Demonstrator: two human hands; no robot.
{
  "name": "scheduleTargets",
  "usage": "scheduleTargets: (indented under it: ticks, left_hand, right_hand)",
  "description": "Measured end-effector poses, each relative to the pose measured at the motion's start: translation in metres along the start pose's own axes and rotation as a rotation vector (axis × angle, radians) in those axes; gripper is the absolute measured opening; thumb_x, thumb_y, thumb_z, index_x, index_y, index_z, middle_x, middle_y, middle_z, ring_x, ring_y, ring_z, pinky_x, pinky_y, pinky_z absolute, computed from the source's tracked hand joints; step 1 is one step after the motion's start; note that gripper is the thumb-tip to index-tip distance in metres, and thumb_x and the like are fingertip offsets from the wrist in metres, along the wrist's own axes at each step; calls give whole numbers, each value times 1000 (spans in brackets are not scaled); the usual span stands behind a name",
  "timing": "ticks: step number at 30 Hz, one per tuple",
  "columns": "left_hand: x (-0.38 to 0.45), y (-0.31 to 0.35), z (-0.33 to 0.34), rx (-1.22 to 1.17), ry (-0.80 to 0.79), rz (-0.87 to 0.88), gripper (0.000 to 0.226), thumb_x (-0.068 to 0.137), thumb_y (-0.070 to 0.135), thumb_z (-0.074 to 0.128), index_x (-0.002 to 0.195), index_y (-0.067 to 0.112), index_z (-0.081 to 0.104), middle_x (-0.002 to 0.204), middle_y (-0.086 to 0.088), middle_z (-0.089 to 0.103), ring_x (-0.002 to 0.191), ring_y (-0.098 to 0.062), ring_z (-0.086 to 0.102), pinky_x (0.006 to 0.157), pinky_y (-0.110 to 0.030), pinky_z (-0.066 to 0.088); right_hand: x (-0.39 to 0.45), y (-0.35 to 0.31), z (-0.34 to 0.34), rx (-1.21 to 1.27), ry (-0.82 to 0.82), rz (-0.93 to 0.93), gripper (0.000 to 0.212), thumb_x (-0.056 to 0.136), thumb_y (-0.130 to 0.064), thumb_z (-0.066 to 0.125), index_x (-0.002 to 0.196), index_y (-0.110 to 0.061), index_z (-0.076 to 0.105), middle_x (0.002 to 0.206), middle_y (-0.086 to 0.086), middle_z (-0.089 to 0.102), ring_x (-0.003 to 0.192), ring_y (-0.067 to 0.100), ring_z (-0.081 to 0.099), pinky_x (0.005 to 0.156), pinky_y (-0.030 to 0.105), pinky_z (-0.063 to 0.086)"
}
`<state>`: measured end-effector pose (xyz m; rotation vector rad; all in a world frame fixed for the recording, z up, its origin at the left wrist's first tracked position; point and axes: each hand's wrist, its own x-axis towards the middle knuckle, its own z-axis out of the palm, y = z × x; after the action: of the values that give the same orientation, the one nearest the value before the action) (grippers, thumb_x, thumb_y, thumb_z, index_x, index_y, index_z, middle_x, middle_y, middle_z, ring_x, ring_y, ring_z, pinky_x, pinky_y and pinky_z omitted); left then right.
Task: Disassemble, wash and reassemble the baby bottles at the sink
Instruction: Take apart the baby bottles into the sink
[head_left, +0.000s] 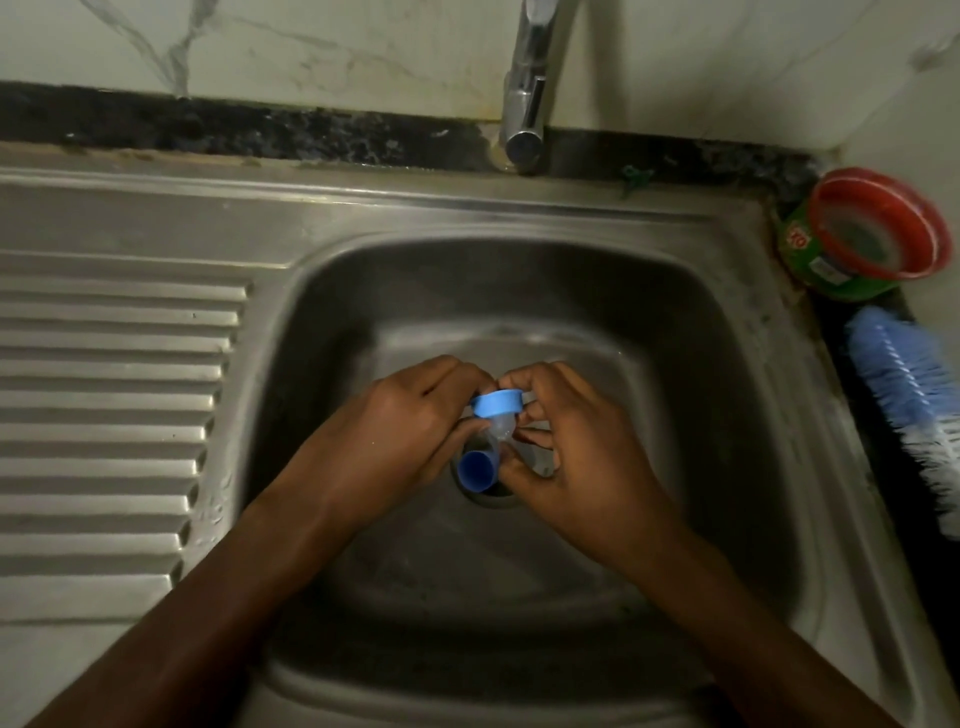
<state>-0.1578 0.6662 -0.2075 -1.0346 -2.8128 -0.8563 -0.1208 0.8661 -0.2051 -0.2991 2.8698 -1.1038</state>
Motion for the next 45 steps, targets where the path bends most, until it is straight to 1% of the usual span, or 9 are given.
scheduleTargets:
  ticks: [3,6,12,19,23,27,31,37,45]
  left_hand:
    - [0,1,-1,23,30,0,26,97,27,65,118,12,66,108,-1,67,87,-17,67,71,-36,59]
    - [1,1,-4,-29,43,-29,37,101,39,48,122,13,64,111,0,67,91,-12,66,77,-28,57]
    - [3,7,2,-189,41,-79,28,102,38,54,123,20,60,112,8,64,99,-11,64,84,-33,56]
    - [0,19,2,-284,84,-91,20,95,29,67,115,26,66,107,13,69,100,-9,68,83,-31,58]
    - [-7,27,0,-275,142,-57,22,86,28,79,105,27,68,97,16,70,94,-5,70,77,-24,59]
    - [-12,32,-2,-231,157,-18,20,86,29,78,103,23,70,91,14,72,90,-4,70,74,-22,59]
    - [-13,37,-2,-188,214,12,22,88,36,78,101,19,71,88,11,73,84,-5,71,69,-24,60]
    - [-16,38,-4,-138,268,35,24,84,35,82,96,17,72,83,10,73,78,-5,71,69,-22,59]
    - [-15,32,-1,-157,290,43,24,79,37,85,88,19,72,77,10,71,74,-9,70,69,-25,58]
  right_hand:
    - [4,0,-2,47,-14,-20,48,80,-28,80,123,-23,59,117,-12,58,103,4,59,89,25,51]
    - [5,5,-7,108,-23,-45,57,76,-29,82,127,-24,58,119,-13,62,107,7,63,90,33,57]
    - [4,9,-12,0,97,-100,39,79,-35,80,114,-29,62,101,-20,63,93,-9,59,82,7,45]
    - [-3,11,-10,-112,233,-157,18,83,-33,73,90,-18,66,79,-10,61,70,5,56,69,5,37]
    - [-5,8,-5,-173,241,-259,30,90,-45,54,96,-18,65,84,-9,61,69,2,53,64,5,36]
    - [-10,7,-6,-220,255,-343,23,88,-37,60,92,-15,60,81,-4,54,67,8,46,60,15,29]
    - [-14,2,-11,-223,245,-330,22,89,-33,67,98,-13,63,85,-2,58,73,11,51,63,22,39]
    - [-26,-9,-17,-118,223,-290,25,83,-29,76,105,-20,69,86,-15,62,73,-3,56,67,5,40]
    - [-25,-9,-16,-134,211,-318,23,85,-29,72,105,-18,69,91,-6,67,80,6,60,67,10,42]
